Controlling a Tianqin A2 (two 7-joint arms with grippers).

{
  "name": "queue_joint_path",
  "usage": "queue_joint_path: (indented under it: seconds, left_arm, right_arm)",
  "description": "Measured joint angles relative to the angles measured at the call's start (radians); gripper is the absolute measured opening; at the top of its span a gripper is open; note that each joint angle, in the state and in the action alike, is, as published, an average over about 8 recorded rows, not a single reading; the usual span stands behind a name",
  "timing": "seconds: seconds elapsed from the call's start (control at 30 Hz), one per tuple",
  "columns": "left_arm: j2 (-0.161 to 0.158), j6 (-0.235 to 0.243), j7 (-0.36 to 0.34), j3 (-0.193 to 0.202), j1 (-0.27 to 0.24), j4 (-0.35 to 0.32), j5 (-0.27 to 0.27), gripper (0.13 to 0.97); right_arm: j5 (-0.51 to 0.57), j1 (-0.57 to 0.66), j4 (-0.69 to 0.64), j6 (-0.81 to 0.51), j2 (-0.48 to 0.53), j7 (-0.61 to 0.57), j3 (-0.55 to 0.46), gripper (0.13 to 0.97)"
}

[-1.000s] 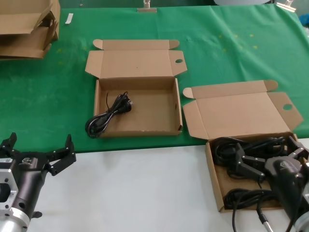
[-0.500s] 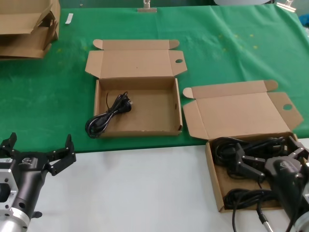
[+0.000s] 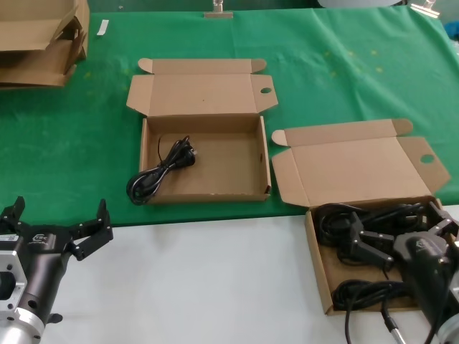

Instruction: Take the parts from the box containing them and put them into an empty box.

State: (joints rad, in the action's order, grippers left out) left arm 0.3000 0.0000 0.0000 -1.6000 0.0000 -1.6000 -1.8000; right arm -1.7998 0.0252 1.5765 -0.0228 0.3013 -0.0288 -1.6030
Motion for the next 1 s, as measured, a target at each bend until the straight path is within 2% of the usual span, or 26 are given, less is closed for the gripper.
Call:
queue_joint_path:
  seconds: [1.0]
  left_arm:
    - [0.000,0.000,0.000,0.000,0.000,0.000,0.000,0.966]
  right_arm:
    - [0.000,0.000,0.000,0.000,0.000,0.000,0.000,0.966]
